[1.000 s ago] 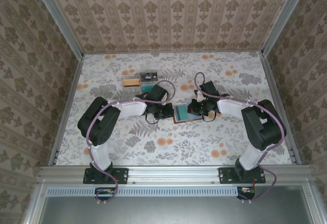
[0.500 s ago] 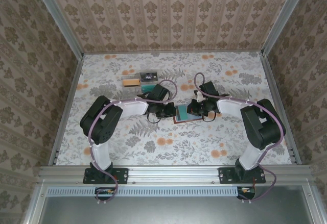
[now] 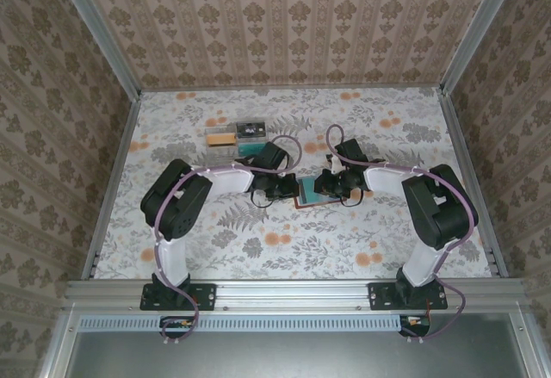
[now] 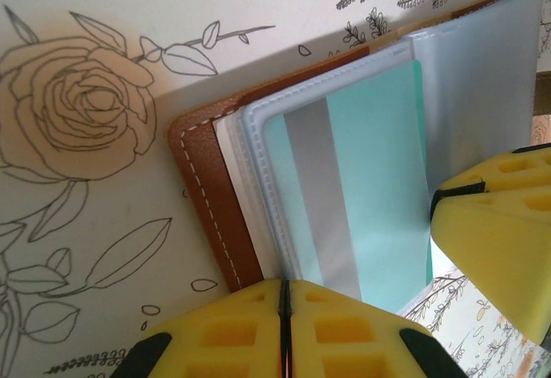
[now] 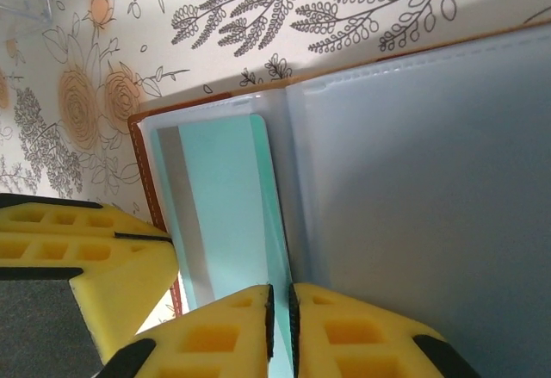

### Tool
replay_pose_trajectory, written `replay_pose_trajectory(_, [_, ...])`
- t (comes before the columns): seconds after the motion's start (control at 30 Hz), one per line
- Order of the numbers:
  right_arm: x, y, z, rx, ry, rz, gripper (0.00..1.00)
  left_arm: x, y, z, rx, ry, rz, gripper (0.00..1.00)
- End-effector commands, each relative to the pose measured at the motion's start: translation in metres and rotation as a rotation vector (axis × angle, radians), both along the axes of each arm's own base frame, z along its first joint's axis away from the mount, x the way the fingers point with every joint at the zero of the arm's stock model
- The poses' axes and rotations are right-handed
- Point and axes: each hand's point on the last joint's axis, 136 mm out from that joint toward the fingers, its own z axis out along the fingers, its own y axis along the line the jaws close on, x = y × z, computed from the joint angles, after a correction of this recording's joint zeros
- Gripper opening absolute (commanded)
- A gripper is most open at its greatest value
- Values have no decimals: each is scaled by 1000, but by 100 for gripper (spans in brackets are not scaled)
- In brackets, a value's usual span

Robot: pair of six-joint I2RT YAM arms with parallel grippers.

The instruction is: Take the credit cards out of the card holder

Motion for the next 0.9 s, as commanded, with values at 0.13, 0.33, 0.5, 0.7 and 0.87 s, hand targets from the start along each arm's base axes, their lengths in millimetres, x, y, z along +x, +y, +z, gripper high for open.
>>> replay_pose_trajectory(0.13, [-2,-4,-5,-31,10,8,24,-13,15,-26,139,77,-8,8])
replay_pose_trajectory(0.33, [-3,-4,-7,-25,18,14,24,-14,18,-30,164,86,-6,8])
replay_pose_trajectory(0.5, [-4,-9,-10,-53,20,0,25,-15,19,-32,178,93,-9,8])
replay_pose_trajectory(0.7, [-2,-13,-3,-74,-3,4,25,-16,20,-34,185,96,-11,8])
replay_pose_trajectory(0.87, [-4,-12,-9,-67,18,6,24,-16,20,-35,187,99,-12,8])
